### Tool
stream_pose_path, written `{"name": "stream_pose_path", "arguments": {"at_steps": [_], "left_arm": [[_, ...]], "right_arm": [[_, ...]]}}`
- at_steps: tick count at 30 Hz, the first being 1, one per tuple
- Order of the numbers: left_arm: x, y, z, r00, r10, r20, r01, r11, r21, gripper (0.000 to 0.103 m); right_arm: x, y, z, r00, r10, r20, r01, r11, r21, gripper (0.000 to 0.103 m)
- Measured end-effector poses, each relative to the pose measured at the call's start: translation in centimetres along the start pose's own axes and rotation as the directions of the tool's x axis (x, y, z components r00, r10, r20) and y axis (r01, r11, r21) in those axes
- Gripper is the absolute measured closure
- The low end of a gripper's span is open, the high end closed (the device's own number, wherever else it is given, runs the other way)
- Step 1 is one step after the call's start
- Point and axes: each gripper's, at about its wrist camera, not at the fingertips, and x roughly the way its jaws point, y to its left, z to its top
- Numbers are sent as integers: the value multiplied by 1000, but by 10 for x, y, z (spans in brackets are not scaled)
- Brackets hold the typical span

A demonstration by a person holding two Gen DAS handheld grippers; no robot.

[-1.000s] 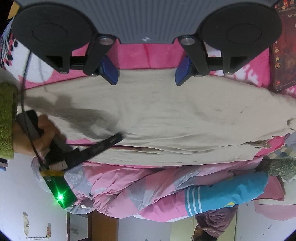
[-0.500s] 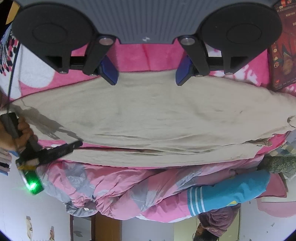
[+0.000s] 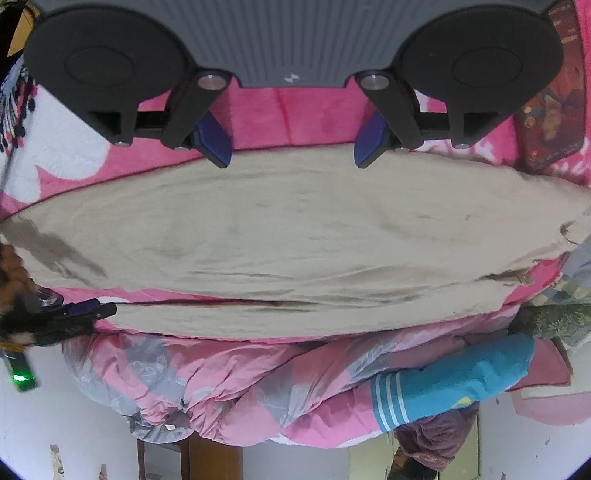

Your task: Fold clothes

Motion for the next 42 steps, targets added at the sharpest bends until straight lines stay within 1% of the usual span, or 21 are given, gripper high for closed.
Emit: {"name": "stream_pose_path", "arguments": {"at_steps": [2, 4, 6, 7, 9, 11, 12, 14, 16, 18, 20, 21, 22, 23, 25, 28, 31, 35, 38, 40, 42], "left_arm": [[0, -6, 5, 1000, -9, 1, 9, 1000, 8, 28], [4, -18, 11, 1000, -17, -5, 17, 999, 35, 28], [10, -31, 13, 1000, -12, -17, 13, 997, 80, 28], [13, -36, 13, 1000, -7, -27, 10, 996, 94, 28], [18, -40, 11, 999, -2, -50, 6, 996, 93, 27], [18, -37, 8, 998, -10, -59, 14, 998, 62, 24], [18, -35, 7, 998, -14, -65, 18, 999, 49, 23], [18, -33, 7, 997, -14, -73, 17, 999, 37, 22], [18, -34, 7, 997, -7, -79, 9, 999, 33, 21], [19, -35, 8, 996, 0, -85, 3, 1000, 30, 21], [19, -35, 8, 996, 1, -86, 1, 1000, 23, 21], [19, -35, 8, 996, 0, -85, 2, 1000, 22, 21], [18, -35, 8, 996, -1, -85, 3, 1000, 24, 21], [18, -34, 8, 996, -2, -84, 4, 1000, 26, 21], [19, -33, 8, 997, -6, -83, 8, 1000, 23, 20], [21, -33, 8, 996, -1, -84, 2, 1000, 14, 18], [21, -35, 10, 996, 10, -93, -9, 1000, 9, 18], [21, -36, 12, 995, 13, -100, -13, 1000, 2, 17], [20, -36, 8, 995, 11, -95, -11, 1000, 2, 15], [20, -36, 6, 996, 9, -89, -8, 1000, 5, 13], [20, -35, 4, 997, 9, -80, -8, 1000, 9, 11]], "right_arm": [[-6, 22, -14, 994, 106, -21, -107, 987, -122, 58], [-1, 28, -32, 989, 120, -85, -138, 960, -244, 58], [9, 3, -39, 992, 83, -95, -102, 972, -214, 63], [6, -22, -35, 994, 80, -72, -87, 991, -102, 79], [-4, -68, -28, 998, -55, -44, 58, 994, 88, 81], [-19, -93, -30, 967, -253, -25, 255, 961, 110, 79], [-26, -100, -32, 953, -301, -14, 301, 946, 123, 77], [-38, -95, -39, 967, -256, 18, 251, 959, 134, 75], [-39, -66, -48, 984, -174, 45, 172, 984, 35, 68], [-37, -48, -55, 986, -164, 23, 165, 983, -79, 63], [-37, -59, -64, 965, -262, 2, 261, 960, -98, 59], [-46, -77, -68, 956, -294, 7, 294, 955, -24, 58], [-58, -100, -72, 946, -324, 6, 323, 943, 83, 67], [-71, -120, -74, 930, -367, -3, 362, 916, 170, 67], [-96, -134, -79, 891, -454, -19, 447, 868, 214, 75], [-113, -111, -83, 891, -453, 36, 438, 877, 195, 66], [-87, -65, -82, 940, -326, 98, 317, 943, 99, 60], [-50, -1, -89, 985, -159, 64, 163, 984, -69, 56], [-56, 0, -113, 980, -200, 23, 201, 970, -136, 48], [-85, -30, -127, 976, -218, 30, 219, 975, -49, 46], [-119, -62, -138, 957, -290, 11, 289, 955, 60, 45]]}}
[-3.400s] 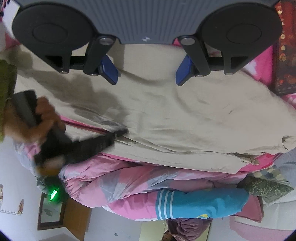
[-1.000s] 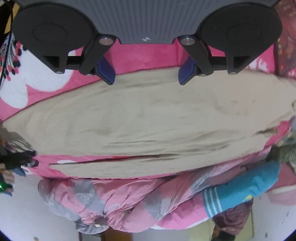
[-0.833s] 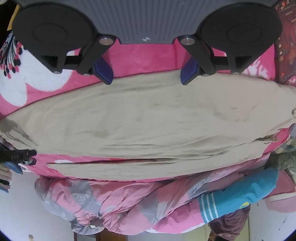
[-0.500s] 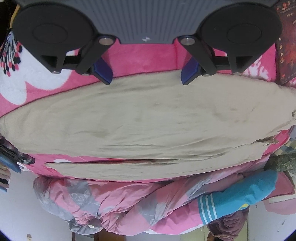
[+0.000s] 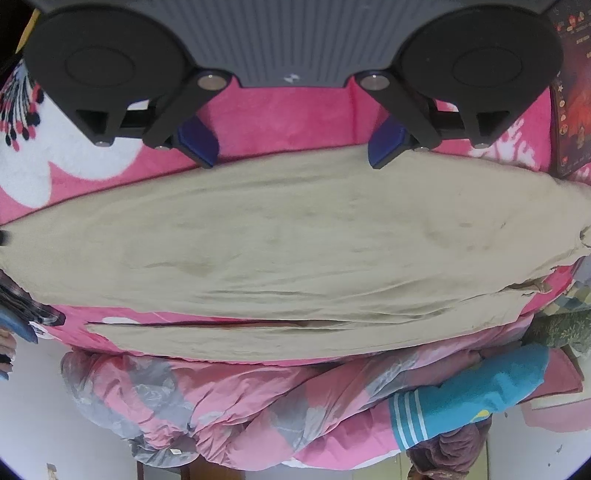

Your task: Fold clothes

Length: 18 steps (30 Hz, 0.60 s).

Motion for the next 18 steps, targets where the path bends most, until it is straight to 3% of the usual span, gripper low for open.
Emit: {"name": "stream_pose_path", "arguments": {"at_steps": [2, 4, 6, 8, 12, 15, 18], "left_arm": [[1, 0, -1, 1000, 4, 5, -4, 1000, -6, 9], [1, 0, -1, 1000, 6, 7, -6, 1000, -17, 8], [1, -2, -1, 1000, 17, 3, -16, 999, -28, 7], [-1, -2, 0, 1000, 26, -5, -26, 999, -40, 7], [-10, 0, 2, 999, 38, -6, -39, 997, -66, 7], [-24, 3, 2, 997, 58, 43, -55, 997, -62, 7], [-34, 6, 4, 993, 66, 102, -62, 997, -49, 5]], "right_arm": [[-21, -24, -4, 995, -97, -17, 97, 994, 53, 44], [-39, -32, -1, 994, -107, 18, 105, 990, 99, 44], [-46, -20, 11, 996, -13, 91, 2, 992, 125, 42], [-38, 12, 26, 985, 99, 141, -108, 992, 58, 38], [3, 90, 48, 960, 256, 112, -245, 964, -105, 36], [28, 129, 51, 954, 293, 64, -280, 947, -159, 36], [39, 144, 35, 957, 290, -13, -287, 941, -177, 35]]}}
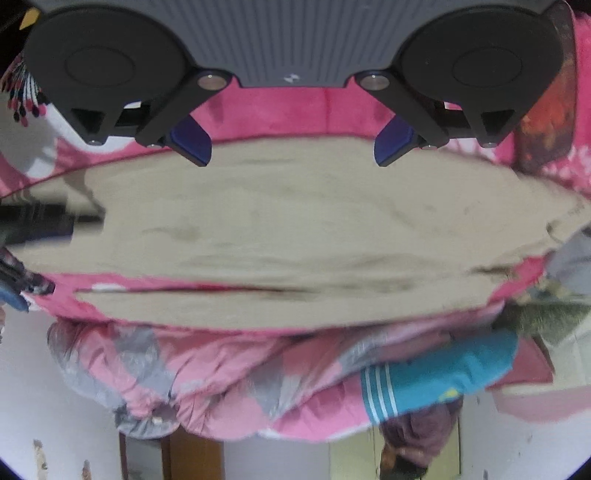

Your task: Fold clothes

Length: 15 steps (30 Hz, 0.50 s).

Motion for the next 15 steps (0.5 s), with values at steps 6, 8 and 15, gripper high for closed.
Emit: {"name": "stream_pose_path", "arguments": {"at_steps": [6, 8, 15], "left_arm": [[33, 3, 9, 999, -5, -51, 3, 999, -37, 5], [49, 2, 8, 994, 4, -112, -10, 999, -53, 3], [49, 6, 4, 995, -4, -100, -4, 997, -79, 0]], "right_arm": [[-40, 3, -35, 999, 42, 4, -42, 999, -33, 15], [-54, 1, -36, 999, 42, -12, -42, 999, -31, 15], [-71, -17, -5, 999, 9, 48, -14, 994, 106, 8]]}}
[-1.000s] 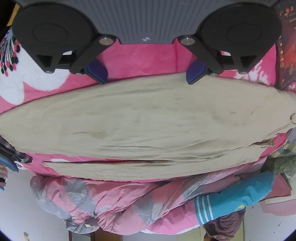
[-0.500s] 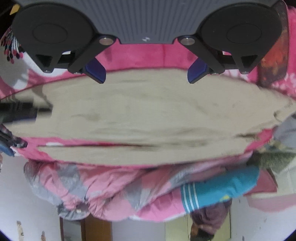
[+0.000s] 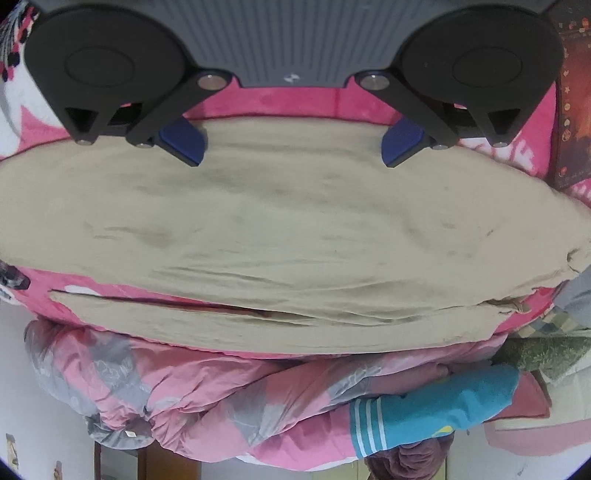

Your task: Fold clothes

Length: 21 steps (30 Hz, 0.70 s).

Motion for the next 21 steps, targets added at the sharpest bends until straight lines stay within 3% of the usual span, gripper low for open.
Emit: {"name": "stream_pose_path", "arguments": {"at_steps": [6, 10, 12, 21], "left_arm": [[1, 5, 3, 1000, -14, -12, 14, 1000, 2, 0], [1, 6, 4, 1000, -18, -22, 18, 1000, 2, 0], [0, 6, 4, 999, -18, -27, 18, 1000, 1, 0], [-1, 4, 4, 999, -5, -41, 5, 1000, -11, 0]], "right_arm": [[46, 13, 16, 995, -100, -9, 100, 995, 4, 1], [81, 22, -7, 984, -148, -95, 147, 989, -18, 1], [82, 32, -18, 982, -182, -55, 178, 981, -74, 1], [80, 26, -16, 984, -159, -79, 156, 987, -46, 1]]}}
